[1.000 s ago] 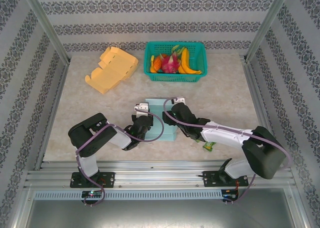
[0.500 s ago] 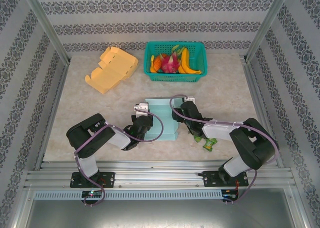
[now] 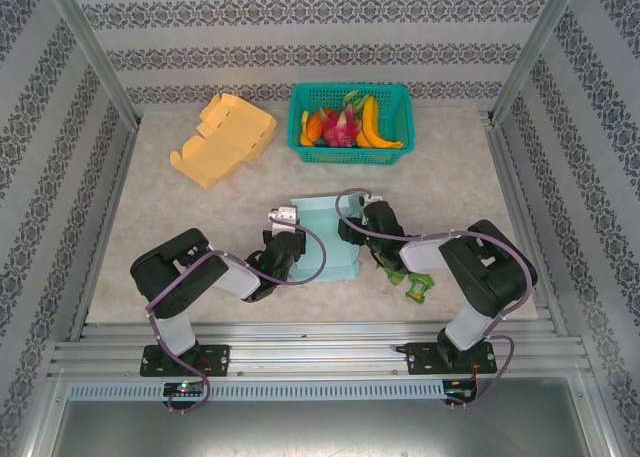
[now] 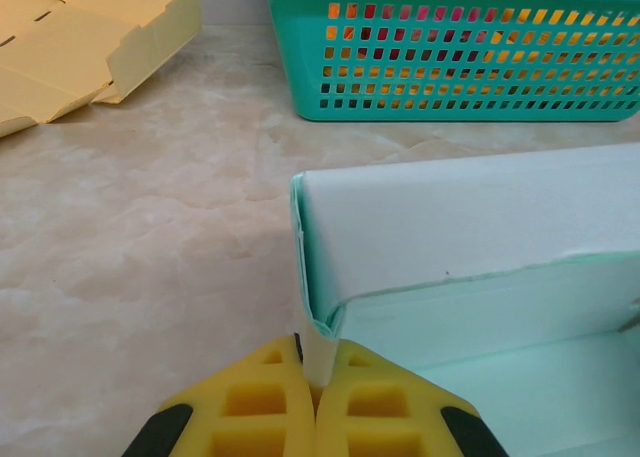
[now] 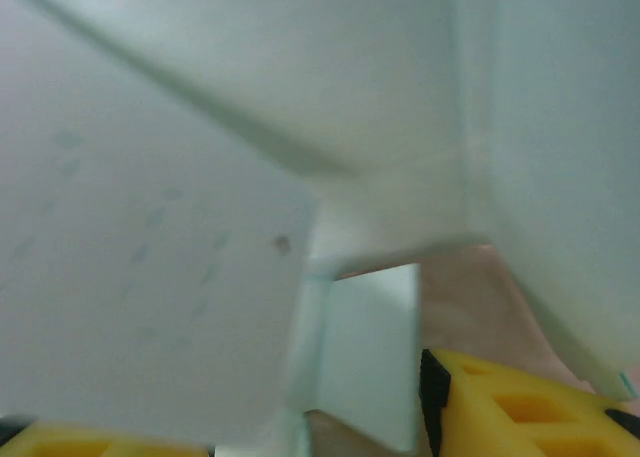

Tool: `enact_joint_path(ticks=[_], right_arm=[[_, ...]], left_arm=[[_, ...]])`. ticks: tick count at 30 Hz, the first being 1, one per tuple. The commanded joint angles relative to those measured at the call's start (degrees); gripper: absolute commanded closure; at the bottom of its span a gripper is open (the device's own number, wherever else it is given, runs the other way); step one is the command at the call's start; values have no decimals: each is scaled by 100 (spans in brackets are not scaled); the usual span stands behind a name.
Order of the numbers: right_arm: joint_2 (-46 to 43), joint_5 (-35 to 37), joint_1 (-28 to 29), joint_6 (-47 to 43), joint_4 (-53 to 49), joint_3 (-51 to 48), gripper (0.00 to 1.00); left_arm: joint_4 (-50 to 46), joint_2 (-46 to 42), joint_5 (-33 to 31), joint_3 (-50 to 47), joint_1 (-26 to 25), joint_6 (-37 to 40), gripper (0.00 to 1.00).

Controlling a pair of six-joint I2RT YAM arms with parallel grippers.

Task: Fold the paper box

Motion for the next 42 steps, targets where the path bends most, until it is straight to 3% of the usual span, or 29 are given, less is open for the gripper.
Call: enact_joint_path(ticks=[1,8,29,42], right_arm=[[-21,-421,170,-262,711,87,45],[-8,-413,478,-378,710,168,46],[821,-15,406,122,60,406,46],[-482,-306,392,89,-273,119,45]], left_arm=[[-478,-73,208,-72,-98,-72,100],[-480,-26,202,-25,-99,-130,100],[-397,-1,235,-32,-98,-231,100],[-663,46,91,134,-98,-264,100]])
